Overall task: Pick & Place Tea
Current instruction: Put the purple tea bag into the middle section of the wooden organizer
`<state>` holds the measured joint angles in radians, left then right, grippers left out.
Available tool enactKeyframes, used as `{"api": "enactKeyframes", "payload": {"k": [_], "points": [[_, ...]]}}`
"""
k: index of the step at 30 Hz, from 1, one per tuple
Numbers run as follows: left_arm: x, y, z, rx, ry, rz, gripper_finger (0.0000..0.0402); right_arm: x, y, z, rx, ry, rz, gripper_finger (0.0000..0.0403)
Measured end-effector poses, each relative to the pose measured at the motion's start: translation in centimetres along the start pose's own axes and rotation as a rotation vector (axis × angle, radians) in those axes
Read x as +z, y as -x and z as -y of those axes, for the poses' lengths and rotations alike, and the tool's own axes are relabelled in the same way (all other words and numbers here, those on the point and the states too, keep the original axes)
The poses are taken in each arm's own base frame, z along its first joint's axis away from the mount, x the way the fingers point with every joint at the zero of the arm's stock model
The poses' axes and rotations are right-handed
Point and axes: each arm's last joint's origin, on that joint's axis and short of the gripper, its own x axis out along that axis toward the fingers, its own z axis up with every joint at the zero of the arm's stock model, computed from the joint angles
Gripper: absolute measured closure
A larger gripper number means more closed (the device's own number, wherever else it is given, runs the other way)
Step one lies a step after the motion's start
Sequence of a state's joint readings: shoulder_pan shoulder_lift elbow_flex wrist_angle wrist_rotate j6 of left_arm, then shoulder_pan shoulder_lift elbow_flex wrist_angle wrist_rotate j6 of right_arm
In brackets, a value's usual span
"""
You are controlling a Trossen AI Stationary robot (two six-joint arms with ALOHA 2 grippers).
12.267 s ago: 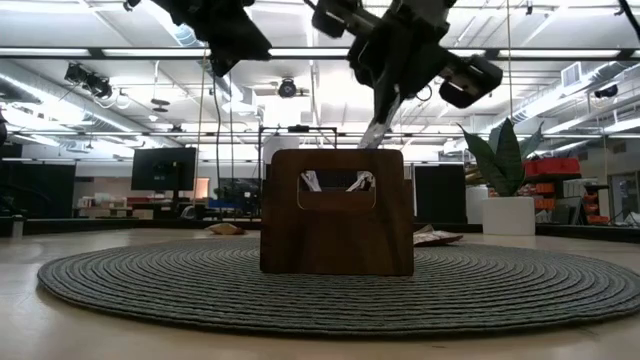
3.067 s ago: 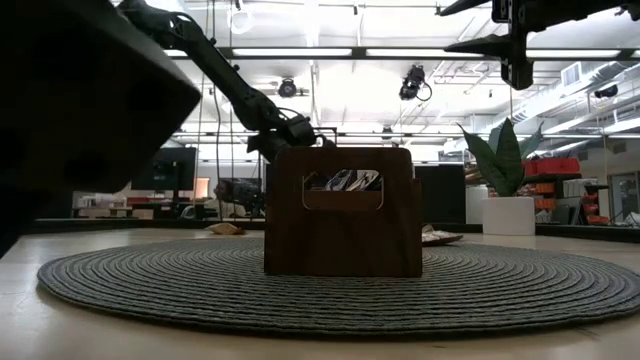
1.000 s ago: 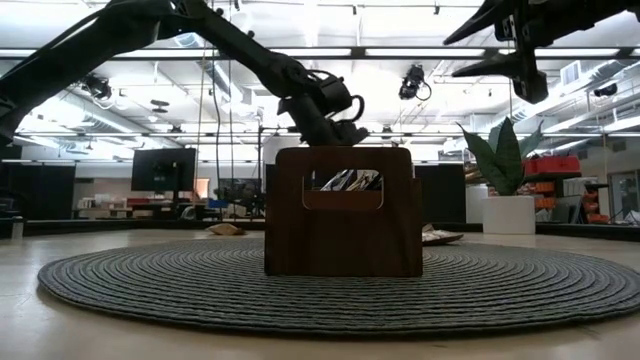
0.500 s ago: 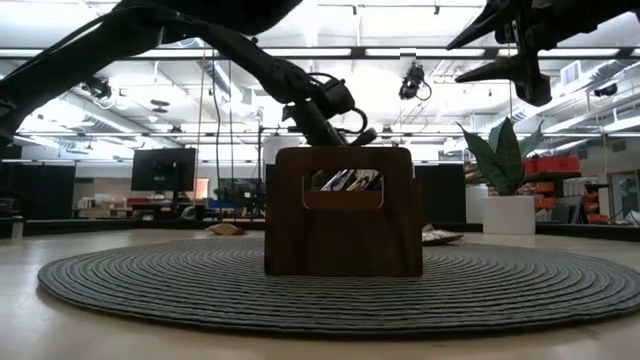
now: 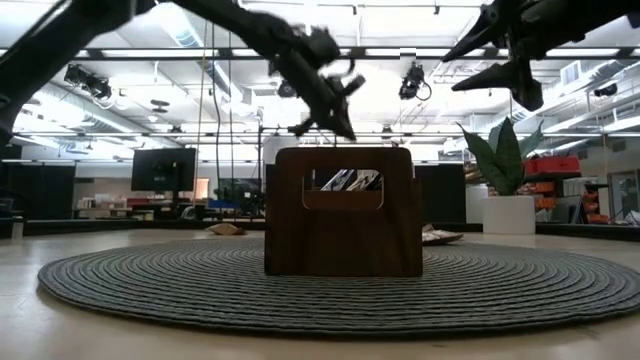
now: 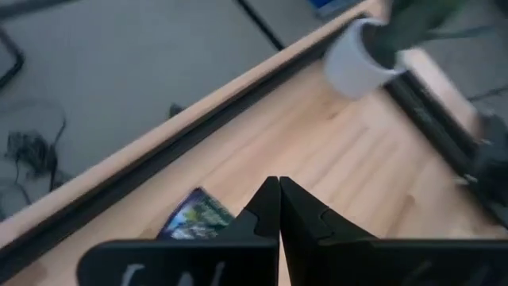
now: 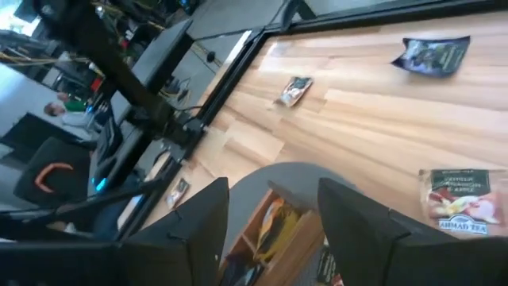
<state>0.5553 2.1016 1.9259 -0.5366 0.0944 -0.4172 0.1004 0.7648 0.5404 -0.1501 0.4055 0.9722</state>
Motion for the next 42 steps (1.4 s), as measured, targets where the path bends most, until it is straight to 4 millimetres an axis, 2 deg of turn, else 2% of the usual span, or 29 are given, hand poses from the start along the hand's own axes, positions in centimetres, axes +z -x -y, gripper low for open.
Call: {"api": "enactKeyframes", "payload": {"k": [4,12,17,24,30,35,38,42], "points": [[1.1,3.4,1.5,-0.050,-0.090,0.055,0.0391,0.9,-0.8,0.9,-0.005,-0.070,-0.056,0.0202],[2.0,8.9,4.5,-0.067,-0.131,0.191,0.0380,2.6,-3.3,3.3,-0.056,-0.203,-0.137,0.0202],[1.6,10.8,7.1,-0.093,-0.170,0.257,0.0390,3.7,-4.4,4.2,-0.033,-0.203,-0.128,0.0202],[0.0,13.0,11.0,-0.103,-0.315,0.320,0.0397,4.8,-5.0,4.9,-0.033,-0.192,-0.072,0.0202],[-0.7,15.0,15.1,-0.298,-0.320,0.458,0.0397,5.2,-5.2,5.5,-0.040,-0.207,-0.084,0.0202],[-0.8,15.9,16.8,-0.403,-0.262,0.538,0.0397,5.5,-5.2,5.9,-0.054,-0.197,-0.069,0.0202],[-1.9,14.9,17.2,-0.481,-0.209,0.609,0.0396,5.6,-5.2,6.1,-0.060,-0.189,-0.065,0.0202],[-4.3,12.4,16.4,-0.657,-0.107,0.668,0.0398,5.7,-5.2,6.2,-0.052,-0.187,-0.075,0.0202]]}}
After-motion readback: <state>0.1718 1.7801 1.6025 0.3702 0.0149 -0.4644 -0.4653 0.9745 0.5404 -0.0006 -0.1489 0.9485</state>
